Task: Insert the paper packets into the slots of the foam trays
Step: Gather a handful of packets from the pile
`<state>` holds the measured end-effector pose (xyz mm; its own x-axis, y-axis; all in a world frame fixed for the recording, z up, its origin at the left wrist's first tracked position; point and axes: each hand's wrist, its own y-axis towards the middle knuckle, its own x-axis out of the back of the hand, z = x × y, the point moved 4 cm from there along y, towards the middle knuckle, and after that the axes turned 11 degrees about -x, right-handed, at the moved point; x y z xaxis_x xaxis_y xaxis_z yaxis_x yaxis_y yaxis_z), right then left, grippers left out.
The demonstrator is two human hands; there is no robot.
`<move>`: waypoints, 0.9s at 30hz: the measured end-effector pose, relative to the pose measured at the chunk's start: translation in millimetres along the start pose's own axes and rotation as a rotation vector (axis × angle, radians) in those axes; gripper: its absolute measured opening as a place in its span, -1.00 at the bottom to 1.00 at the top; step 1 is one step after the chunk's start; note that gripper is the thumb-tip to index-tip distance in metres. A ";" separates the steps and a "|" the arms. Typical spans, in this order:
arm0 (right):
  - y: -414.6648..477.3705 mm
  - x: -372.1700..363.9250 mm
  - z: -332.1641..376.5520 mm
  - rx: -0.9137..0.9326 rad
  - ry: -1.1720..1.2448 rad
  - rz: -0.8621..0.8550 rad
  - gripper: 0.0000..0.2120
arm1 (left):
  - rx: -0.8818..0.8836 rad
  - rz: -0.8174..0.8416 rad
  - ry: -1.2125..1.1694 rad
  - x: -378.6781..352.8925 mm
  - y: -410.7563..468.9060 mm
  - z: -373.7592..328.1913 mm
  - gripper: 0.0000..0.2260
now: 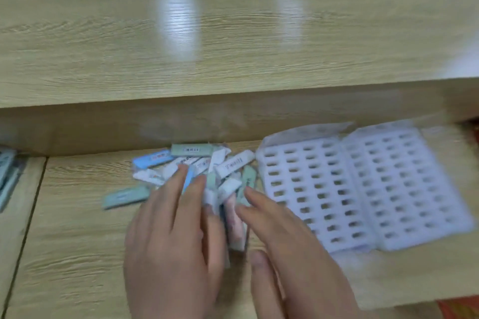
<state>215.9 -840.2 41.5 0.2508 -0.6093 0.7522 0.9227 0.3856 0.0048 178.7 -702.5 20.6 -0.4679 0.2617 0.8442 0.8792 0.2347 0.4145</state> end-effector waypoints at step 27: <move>-18.3 58.2 -98.4 0.231 -0.289 -0.239 -0.62 | -0.276 0.246 -0.109 -43.5 -19.7 -53.5 -0.41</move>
<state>242.4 -950.9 20.3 -0.0843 -0.4937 0.8656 0.8470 0.4220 0.3232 186.5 -768.6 -6.1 -0.2336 0.3799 0.8950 0.9506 -0.1044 0.2924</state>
